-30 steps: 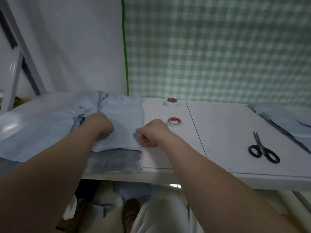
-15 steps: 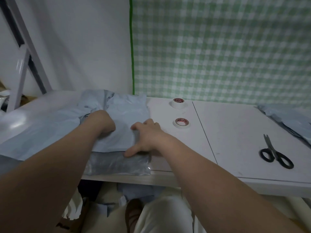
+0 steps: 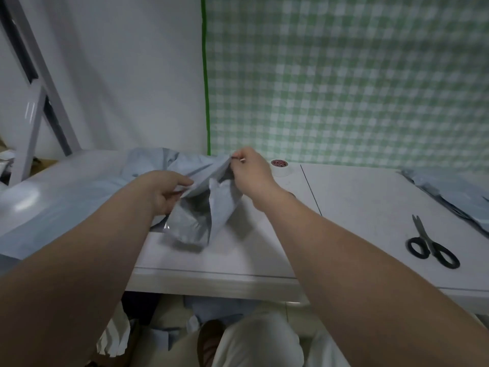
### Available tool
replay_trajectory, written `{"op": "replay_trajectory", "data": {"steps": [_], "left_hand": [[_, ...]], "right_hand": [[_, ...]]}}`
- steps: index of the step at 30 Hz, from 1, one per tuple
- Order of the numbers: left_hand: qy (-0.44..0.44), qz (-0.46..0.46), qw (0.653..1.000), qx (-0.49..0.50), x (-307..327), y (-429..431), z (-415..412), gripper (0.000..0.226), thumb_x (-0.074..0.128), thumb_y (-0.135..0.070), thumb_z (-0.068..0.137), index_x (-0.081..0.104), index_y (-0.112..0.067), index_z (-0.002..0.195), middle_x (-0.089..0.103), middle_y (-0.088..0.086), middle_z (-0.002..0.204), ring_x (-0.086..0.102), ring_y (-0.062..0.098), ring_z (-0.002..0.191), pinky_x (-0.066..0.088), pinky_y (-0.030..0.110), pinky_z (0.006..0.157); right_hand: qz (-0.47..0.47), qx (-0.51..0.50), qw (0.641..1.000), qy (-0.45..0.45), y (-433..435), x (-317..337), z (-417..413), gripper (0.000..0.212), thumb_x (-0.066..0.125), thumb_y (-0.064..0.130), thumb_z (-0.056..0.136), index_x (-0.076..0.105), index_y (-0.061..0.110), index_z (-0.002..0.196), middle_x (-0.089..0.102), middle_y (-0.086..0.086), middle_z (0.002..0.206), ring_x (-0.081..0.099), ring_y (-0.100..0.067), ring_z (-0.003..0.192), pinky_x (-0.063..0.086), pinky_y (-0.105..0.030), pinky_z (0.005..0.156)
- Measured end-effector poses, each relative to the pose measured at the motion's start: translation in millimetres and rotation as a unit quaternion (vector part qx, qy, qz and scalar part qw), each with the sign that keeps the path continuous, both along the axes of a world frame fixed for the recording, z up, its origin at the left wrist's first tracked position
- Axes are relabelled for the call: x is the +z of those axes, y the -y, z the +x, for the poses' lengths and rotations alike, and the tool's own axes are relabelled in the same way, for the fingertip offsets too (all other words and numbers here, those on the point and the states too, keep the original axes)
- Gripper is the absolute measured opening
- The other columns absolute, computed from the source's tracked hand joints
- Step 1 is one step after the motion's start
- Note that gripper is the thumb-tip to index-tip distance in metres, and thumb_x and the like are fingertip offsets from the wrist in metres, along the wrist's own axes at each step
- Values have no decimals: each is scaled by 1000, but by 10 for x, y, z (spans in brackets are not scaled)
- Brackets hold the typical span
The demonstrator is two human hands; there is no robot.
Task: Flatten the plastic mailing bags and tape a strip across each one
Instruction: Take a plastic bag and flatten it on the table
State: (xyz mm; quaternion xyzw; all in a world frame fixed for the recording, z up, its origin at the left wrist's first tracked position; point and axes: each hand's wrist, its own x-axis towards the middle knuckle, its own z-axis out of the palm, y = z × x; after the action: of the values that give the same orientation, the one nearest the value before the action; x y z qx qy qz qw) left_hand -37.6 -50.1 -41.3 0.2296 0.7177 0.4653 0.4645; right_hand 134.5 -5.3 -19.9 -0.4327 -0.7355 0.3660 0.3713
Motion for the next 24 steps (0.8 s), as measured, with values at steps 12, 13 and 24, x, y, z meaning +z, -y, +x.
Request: {"op": "replay_trajectory", "data": {"steps": [12, 13, 24], "left_hand": [[328, 84, 941, -18, 207, -245, 781, 51, 63, -19, 87, 43, -11, 133, 54, 19, 113, 61, 35, 87, 55, 57, 63], [320, 71, 944, -33, 223, -292, 872, 54, 62, -20, 87, 40, -9, 135, 57, 21, 105, 63, 34, 82, 55, 58, 61], [339, 86, 924, -156, 318, -968, 1978, 38, 56, -33, 93, 46, -11, 122, 56, 23, 111, 67, 45, 76, 56, 55, 68]], "right_hand": [[-118, 30, 952, -281, -275, 636, 375, 18, 44, 9, 97, 55, 14, 83, 69, -6, 96, 65, -28, 90, 54, -43, 87], [-128, 37, 941, -312, -288, 681, 477, 17, 44, 8, 97, 55, 13, 84, 68, -5, 91, 64, -25, 83, 55, -38, 80], [-194, 26, 841, -504, -774, 748, 1565, 13, 50, 11, 96, 58, 4, 101, 63, -8, 95, 60, -19, 79, 55, -28, 62]]}}
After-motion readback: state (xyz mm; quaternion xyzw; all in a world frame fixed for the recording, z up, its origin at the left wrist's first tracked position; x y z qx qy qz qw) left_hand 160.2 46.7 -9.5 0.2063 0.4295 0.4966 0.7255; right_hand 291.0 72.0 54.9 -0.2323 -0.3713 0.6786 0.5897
